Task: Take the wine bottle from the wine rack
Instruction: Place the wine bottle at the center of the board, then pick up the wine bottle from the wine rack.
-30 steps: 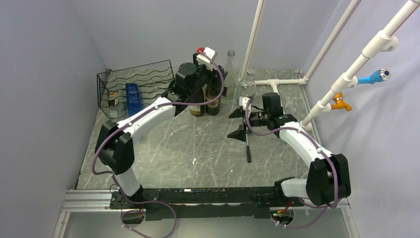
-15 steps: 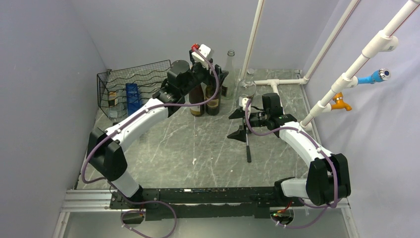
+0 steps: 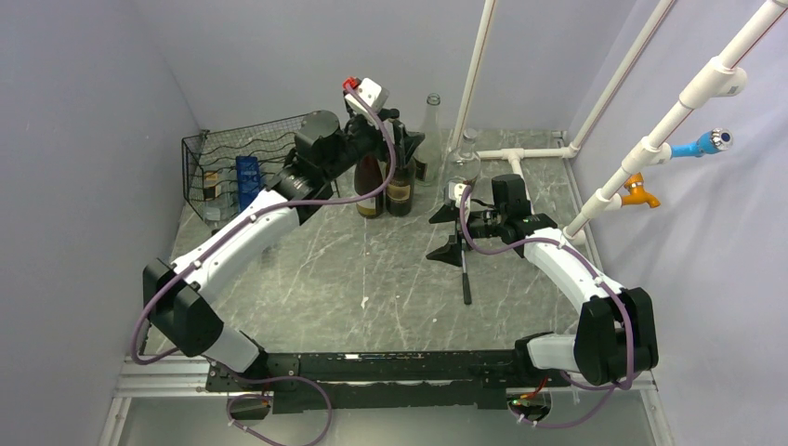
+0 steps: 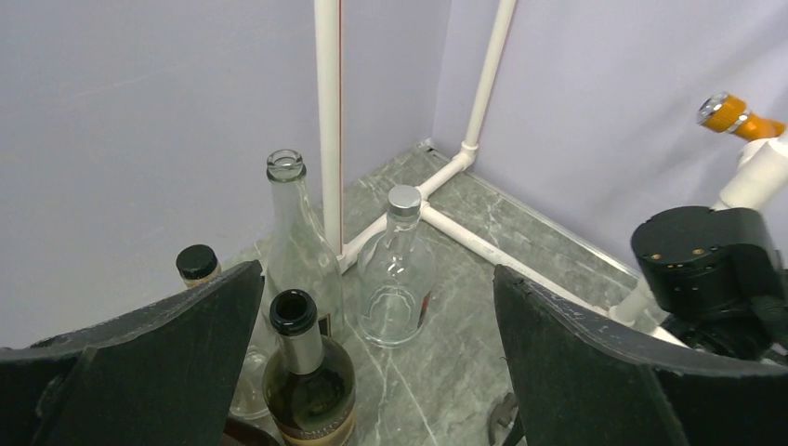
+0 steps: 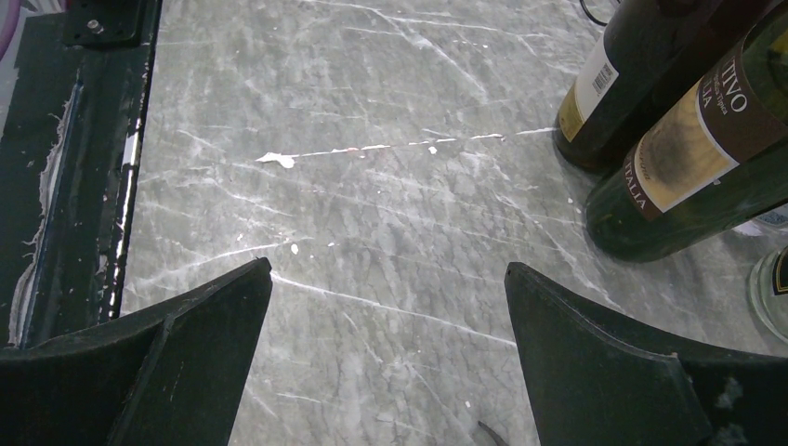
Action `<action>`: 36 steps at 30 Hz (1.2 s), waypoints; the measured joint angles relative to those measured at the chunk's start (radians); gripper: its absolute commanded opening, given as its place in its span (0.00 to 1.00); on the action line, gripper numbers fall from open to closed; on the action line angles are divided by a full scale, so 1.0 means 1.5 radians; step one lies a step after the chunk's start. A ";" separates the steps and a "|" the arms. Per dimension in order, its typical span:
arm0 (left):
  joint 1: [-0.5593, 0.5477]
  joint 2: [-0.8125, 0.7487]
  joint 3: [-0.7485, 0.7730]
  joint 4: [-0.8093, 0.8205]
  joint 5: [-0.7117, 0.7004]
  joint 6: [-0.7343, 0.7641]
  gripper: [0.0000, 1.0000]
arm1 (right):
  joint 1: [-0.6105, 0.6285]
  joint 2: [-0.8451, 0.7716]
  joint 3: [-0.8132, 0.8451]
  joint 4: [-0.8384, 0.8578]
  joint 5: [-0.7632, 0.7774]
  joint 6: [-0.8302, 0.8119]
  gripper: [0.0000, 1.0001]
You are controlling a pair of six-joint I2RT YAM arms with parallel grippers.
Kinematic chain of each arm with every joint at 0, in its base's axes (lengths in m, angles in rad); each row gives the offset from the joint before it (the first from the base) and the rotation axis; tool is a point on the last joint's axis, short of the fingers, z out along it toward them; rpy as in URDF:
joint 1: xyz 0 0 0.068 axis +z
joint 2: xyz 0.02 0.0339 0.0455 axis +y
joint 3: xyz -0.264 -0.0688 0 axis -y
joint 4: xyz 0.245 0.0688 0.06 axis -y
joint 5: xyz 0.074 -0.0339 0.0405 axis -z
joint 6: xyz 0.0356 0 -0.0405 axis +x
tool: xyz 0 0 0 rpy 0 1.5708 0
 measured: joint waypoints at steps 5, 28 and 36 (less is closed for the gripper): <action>0.000 -0.026 0.000 -0.018 0.003 -0.010 1.00 | 0.000 0.000 0.000 -0.001 0.000 0.000 1.00; 0.013 -0.253 -0.142 -0.173 -0.061 -0.009 1.00 | 0.000 0.000 0.001 -0.015 -0.017 -0.015 1.00; 0.025 -0.355 -0.217 -0.225 -0.158 0.014 1.00 | -0.001 0.000 0.008 -0.034 -0.017 -0.027 1.00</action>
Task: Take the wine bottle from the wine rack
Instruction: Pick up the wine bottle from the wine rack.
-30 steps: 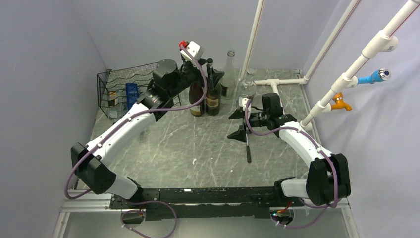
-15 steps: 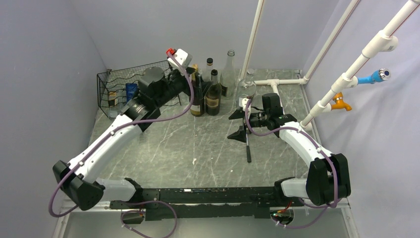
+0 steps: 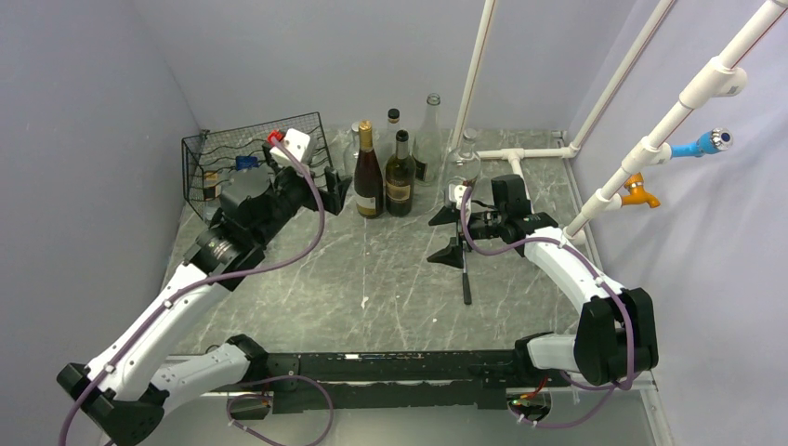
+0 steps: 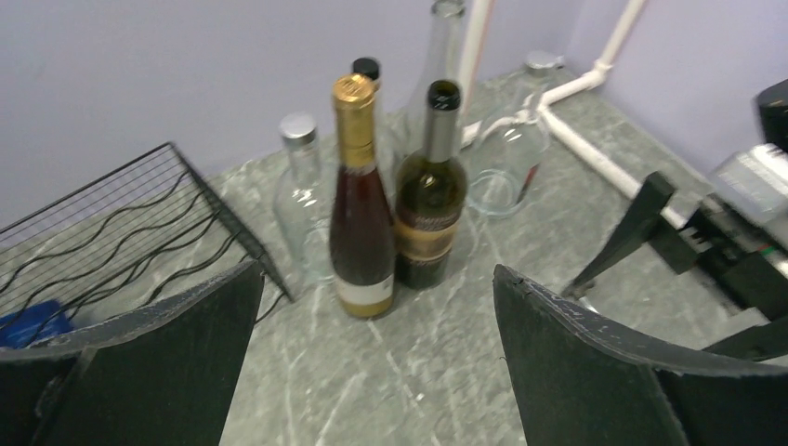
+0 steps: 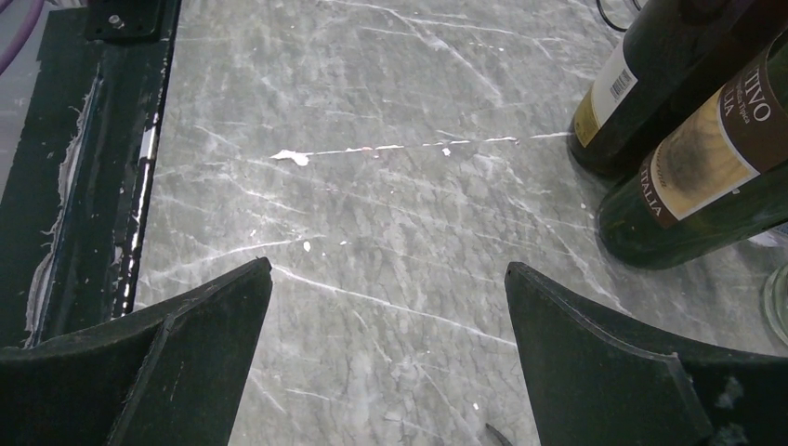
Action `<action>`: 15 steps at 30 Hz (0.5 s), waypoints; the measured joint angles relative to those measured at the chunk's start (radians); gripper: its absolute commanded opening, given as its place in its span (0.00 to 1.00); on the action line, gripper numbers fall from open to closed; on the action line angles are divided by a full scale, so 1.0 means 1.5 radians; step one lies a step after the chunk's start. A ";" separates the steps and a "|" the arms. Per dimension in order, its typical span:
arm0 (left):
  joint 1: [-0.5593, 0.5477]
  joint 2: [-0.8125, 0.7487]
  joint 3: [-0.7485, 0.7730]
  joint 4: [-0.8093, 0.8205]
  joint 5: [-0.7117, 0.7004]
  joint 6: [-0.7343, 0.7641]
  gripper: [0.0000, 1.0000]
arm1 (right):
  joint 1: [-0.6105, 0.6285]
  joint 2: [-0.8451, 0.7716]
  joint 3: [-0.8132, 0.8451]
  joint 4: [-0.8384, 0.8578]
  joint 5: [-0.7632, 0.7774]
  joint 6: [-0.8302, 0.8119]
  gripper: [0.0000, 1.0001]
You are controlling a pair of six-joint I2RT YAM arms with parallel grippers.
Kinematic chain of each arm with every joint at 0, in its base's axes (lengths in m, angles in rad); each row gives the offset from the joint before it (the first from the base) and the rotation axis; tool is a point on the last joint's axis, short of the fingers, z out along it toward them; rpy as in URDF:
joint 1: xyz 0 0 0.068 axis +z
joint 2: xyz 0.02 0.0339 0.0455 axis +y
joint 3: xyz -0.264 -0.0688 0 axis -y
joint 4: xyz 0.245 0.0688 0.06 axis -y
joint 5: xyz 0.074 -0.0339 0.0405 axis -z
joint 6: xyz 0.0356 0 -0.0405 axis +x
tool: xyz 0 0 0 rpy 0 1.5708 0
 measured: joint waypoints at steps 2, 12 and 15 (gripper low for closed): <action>0.002 -0.018 -0.017 -0.014 -0.029 0.008 1.00 | 0.000 0.000 0.000 -0.005 0.000 -0.003 1.00; 0.005 -0.114 -0.121 -0.045 -0.129 0.009 1.00 | -0.001 -0.001 0.005 -0.031 -0.015 -0.026 1.00; 0.005 -0.135 -0.132 -0.056 -0.140 0.004 0.99 | -0.001 -0.006 0.011 -0.041 -0.022 -0.032 1.00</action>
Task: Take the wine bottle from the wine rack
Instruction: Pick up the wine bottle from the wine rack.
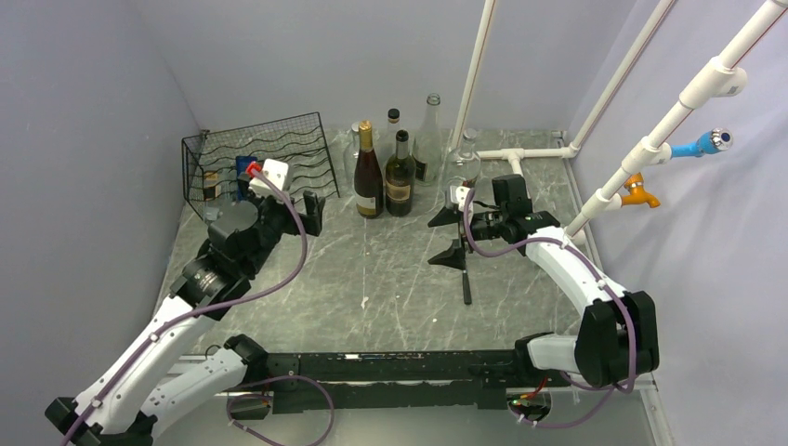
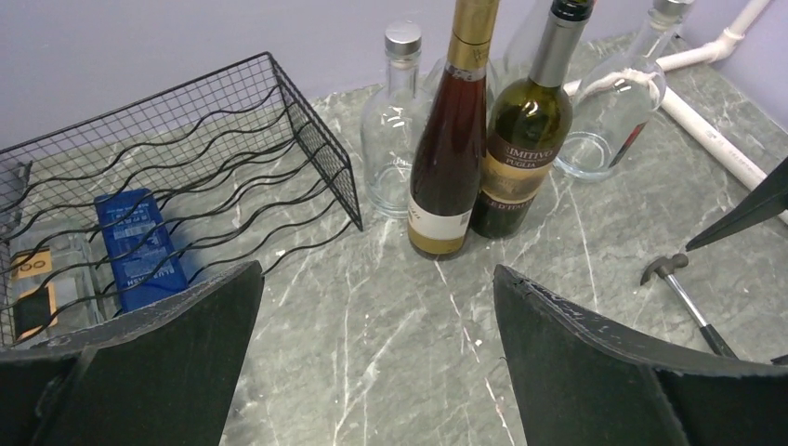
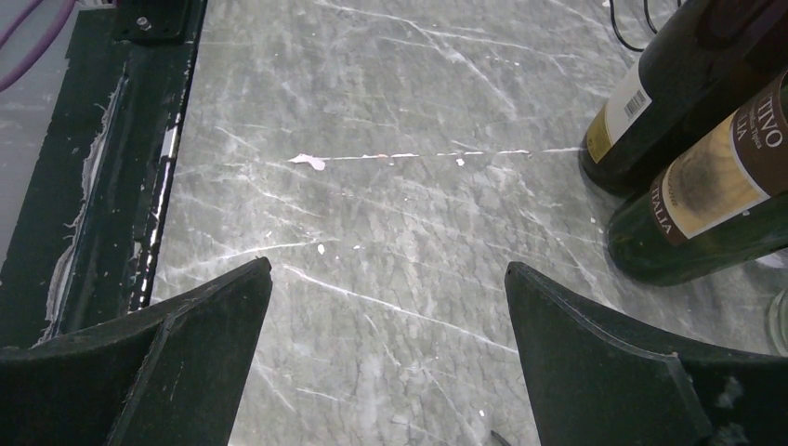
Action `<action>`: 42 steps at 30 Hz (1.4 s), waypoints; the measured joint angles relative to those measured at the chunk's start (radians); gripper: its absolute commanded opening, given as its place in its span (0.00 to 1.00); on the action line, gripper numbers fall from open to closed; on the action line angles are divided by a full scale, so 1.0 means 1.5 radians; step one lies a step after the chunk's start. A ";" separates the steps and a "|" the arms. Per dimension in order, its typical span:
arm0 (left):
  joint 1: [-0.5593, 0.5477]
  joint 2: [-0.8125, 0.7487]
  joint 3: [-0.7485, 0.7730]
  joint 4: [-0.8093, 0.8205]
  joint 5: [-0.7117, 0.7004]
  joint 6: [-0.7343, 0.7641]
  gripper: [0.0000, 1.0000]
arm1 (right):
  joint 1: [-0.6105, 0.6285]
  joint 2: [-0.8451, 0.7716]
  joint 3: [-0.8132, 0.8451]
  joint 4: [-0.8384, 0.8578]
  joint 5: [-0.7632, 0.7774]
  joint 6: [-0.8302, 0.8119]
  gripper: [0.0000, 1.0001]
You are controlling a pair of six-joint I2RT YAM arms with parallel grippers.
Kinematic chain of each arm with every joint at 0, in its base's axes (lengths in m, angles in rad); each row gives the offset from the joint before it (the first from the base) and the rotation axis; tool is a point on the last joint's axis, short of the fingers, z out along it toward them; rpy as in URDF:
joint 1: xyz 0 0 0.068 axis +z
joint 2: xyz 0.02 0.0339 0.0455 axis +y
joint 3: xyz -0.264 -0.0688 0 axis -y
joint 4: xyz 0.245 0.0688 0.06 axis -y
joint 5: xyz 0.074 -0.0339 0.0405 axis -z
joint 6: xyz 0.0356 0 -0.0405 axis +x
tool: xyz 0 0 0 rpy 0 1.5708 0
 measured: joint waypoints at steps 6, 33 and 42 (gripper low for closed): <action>0.005 -0.035 -0.033 0.001 -0.030 -0.009 0.99 | -0.001 -0.016 0.003 -0.016 -0.004 -0.011 1.00; 0.359 0.082 -0.163 0.065 0.124 -0.098 1.00 | -0.002 -0.011 0.010 -0.034 -0.012 -0.033 1.00; 0.419 0.198 -0.120 0.059 0.159 -0.100 1.00 | -0.002 -0.008 0.010 -0.034 -0.012 -0.033 1.00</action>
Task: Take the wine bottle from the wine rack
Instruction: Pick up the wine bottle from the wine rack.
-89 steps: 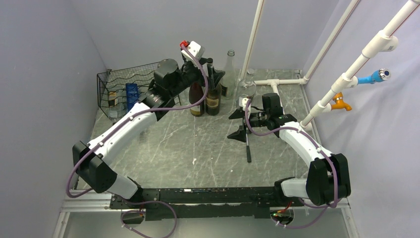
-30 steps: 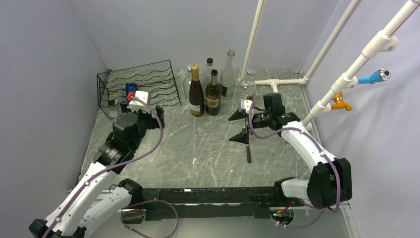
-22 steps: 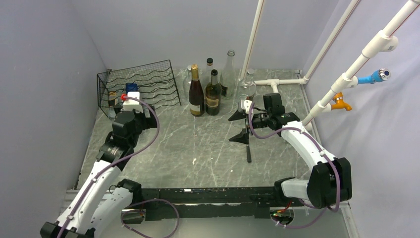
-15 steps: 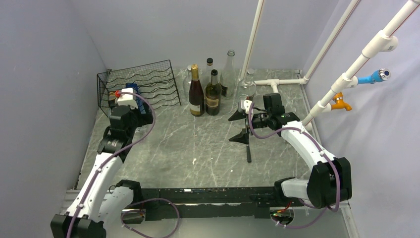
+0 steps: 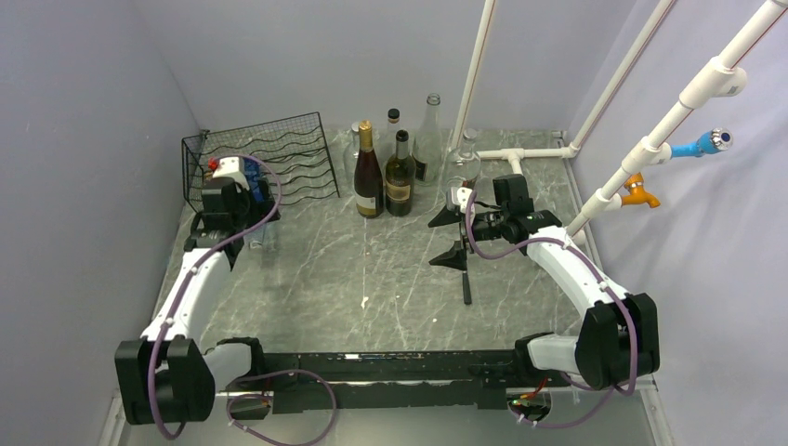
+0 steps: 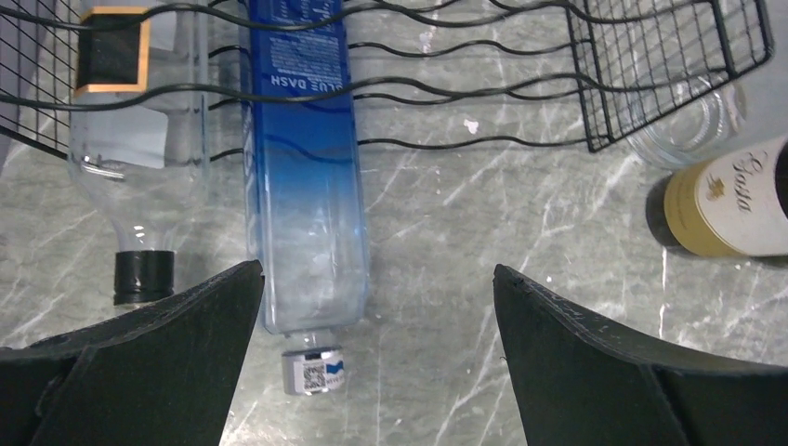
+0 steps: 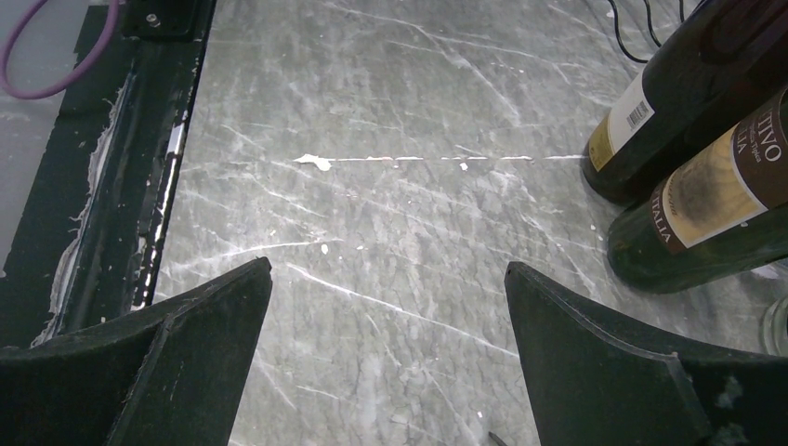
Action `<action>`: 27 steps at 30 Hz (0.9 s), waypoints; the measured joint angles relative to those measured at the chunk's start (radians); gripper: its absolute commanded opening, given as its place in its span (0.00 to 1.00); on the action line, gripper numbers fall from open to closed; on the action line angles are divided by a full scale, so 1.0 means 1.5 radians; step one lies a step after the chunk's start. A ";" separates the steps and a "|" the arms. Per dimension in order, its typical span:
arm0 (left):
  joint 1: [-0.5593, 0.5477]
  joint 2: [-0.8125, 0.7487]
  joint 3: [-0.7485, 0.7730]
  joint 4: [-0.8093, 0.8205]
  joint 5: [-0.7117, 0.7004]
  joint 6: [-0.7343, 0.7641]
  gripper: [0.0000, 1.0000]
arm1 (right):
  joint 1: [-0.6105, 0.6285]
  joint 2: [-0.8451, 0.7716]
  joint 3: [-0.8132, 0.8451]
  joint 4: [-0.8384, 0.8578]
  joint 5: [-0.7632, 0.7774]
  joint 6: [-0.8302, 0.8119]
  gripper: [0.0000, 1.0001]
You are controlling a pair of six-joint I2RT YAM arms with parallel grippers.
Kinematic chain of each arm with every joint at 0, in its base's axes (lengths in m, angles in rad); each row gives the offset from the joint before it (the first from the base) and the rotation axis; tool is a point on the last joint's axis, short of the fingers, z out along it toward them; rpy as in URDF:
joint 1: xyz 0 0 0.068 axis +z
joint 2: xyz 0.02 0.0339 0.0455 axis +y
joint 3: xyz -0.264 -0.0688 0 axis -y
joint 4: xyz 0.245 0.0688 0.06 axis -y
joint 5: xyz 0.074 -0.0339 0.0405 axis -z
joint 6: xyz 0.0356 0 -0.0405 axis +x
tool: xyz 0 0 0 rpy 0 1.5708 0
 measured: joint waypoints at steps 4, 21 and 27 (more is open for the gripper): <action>0.014 0.048 0.038 -0.006 0.001 0.003 1.00 | 0.000 0.002 0.000 0.000 0.000 0.000 1.00; 0.016 0.185 0.098 -0.018 -0.049 0.015 1.00 | 0.000 0.002 0.000 -0.001 0.000 -0.003 1.00; 0.018 0.222 0.104 -0.015 -0.061 0.022 0.99 | 0.000 0.002 0.000 -0.005 0.000 -0.006 1.00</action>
